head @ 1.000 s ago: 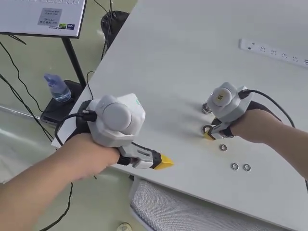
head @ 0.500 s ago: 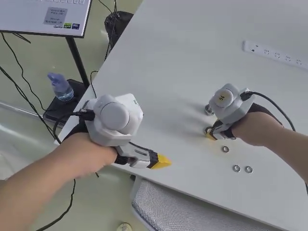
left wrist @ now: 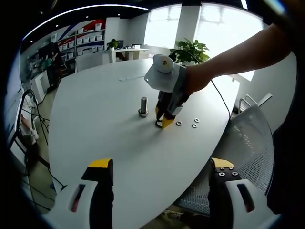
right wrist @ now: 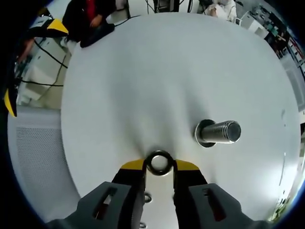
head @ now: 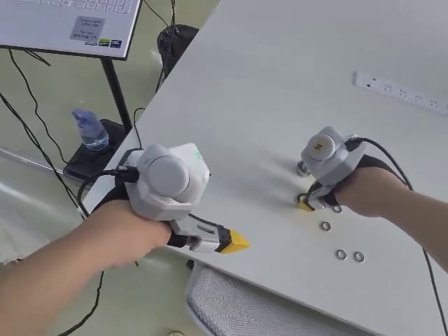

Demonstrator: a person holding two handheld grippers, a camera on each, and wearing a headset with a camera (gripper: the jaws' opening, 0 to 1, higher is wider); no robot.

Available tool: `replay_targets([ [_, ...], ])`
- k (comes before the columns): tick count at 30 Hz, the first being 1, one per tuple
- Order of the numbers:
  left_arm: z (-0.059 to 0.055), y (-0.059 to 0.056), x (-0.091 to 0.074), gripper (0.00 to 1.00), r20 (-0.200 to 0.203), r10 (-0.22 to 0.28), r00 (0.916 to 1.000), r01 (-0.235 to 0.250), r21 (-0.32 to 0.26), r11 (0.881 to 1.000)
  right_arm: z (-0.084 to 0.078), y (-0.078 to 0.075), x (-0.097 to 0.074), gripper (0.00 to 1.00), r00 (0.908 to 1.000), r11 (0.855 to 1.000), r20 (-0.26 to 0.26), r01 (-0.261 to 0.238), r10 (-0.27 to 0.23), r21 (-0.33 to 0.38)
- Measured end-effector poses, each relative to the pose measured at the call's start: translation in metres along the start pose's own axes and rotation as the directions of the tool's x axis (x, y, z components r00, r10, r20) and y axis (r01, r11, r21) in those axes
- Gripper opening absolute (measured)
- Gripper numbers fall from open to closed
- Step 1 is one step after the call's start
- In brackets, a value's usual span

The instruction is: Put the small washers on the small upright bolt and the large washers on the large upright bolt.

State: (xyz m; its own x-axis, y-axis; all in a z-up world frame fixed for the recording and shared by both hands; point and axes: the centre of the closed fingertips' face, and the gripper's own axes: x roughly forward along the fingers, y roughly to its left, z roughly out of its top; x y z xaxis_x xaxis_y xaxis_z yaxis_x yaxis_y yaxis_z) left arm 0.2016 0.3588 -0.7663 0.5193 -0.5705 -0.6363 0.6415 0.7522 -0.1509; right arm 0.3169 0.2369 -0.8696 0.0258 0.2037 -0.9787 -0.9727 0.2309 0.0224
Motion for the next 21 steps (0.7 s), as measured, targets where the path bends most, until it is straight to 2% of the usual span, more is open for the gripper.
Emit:
replay_targets([
  [6, -0.005, -0.0023, -0.0024, 0.81, -0.007, 0.013, 0.9999, -0.013, -0.015, 1.0, 0.0008, 0.0012, -0.0009, 0.21, 0.9998, 1.0, 0.016, -0.009, 0.009, -0.008],
  [12, -0.0066, -0.0041, -0.0047, 0.81, -0.008, 0.018, 0.9998, -0.018, -0.021, 1.0, 0.001, 0.0029, -0.0013, 0.21, 0.9999, 1.0, 0.011, -0.005, 0.005, -0.029],
  [21, -0.0064, -0.003, -0.0038, 0.79, -0.013, 0.017, 0.9998, -0.018, -0.017, 1.0, -0.0041, 0.0002, -0.0045, 0.21, 0.9999, 1.0, 0.013, 0.003, -0.003, -0.002],
])
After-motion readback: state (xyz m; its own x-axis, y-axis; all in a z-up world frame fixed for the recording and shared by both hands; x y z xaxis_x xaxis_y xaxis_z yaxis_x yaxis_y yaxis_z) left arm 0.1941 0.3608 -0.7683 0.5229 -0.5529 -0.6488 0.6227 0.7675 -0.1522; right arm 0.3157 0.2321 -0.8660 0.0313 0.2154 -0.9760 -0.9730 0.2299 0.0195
